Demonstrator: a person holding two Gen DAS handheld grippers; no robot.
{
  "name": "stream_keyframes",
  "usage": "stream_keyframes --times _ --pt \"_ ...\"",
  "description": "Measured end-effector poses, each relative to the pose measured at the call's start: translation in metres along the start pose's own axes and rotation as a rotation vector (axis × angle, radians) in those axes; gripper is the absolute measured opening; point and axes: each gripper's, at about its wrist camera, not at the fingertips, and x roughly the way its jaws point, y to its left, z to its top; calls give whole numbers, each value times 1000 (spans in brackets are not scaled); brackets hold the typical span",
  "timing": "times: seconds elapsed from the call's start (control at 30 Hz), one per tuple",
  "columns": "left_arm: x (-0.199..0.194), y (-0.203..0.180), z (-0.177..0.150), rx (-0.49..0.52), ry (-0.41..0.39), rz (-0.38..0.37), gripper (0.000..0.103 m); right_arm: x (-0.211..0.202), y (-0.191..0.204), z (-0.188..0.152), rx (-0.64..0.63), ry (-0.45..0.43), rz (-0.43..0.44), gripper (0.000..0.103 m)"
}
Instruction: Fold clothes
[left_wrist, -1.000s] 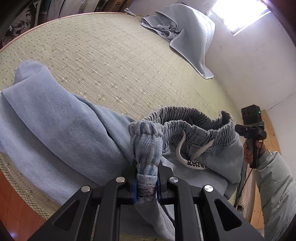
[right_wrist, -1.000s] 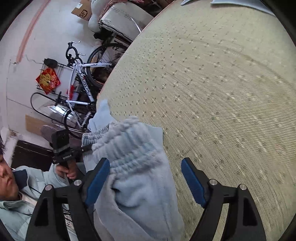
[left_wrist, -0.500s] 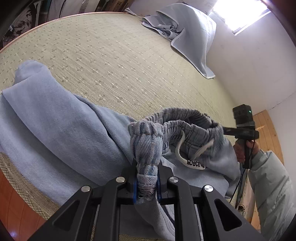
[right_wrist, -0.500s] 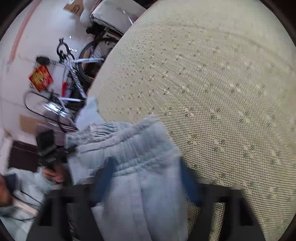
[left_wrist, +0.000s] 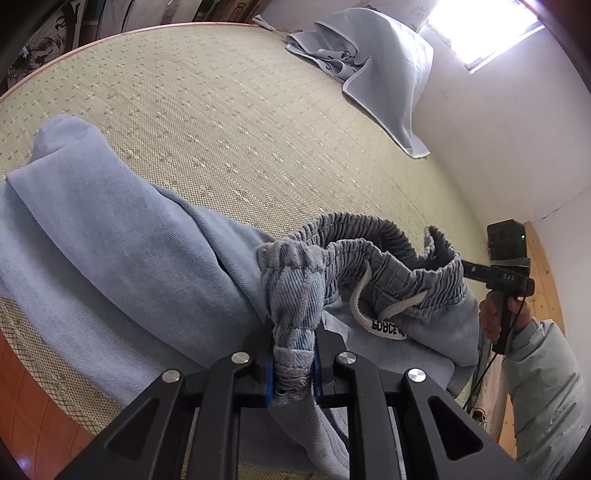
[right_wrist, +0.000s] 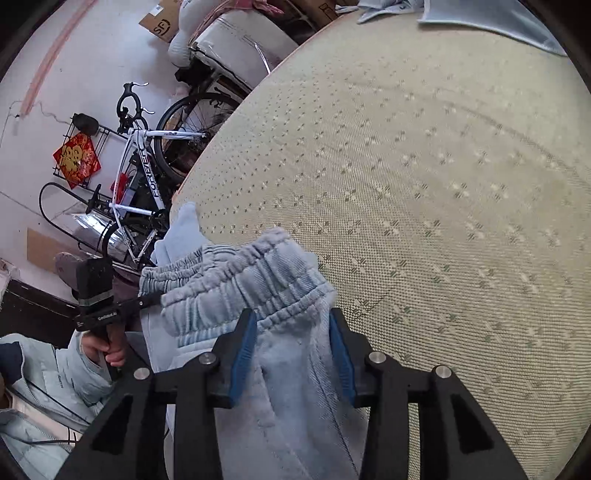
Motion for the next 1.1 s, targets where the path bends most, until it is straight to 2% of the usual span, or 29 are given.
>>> stream_keyframes --times 0.07,0.13,0.17,0.33,0.43,0.6,0.73,0.87,0.93,1.0,1.1 --pt "1 -1 1 1 -1 -2 14 6 3 0 -22 9 -11 41" --pt "1 -1 1 2 -3 -6 14 10 20 -2 -82 13 -50 23" --pt "1 -1 1 1 -3 -9 14 10 31 -5 -120 12 -78 8" --pt "1 0 2 -11 -4 -33 14 -1 102 -28 -300 -31 -245 5" --pt "2 2 2 -24 1 -43 14 -7 148 -51 -391 -55 -309 4" --pt "2 2 0 -29 2 -45 14 16 228 -107 -530 10 -332 4" --pt "3 1 -3 -26 4 -44 14 37 242 -138 -563 46 -395 4" --pt "4 2 -2 -23 8 -41 14 36 240 -142 -555 13 -450 9" --pt "5 1 -2 -17 12 -39 14 35 243 -140 -565 17 -477 19" --pt "5 2 -2 -15 12 -40 14 34 249 -137 -585 47 -462 48" --pt "5 2 -3 -13 12 -43 14 30 254 -133 -615 91 -463 55"
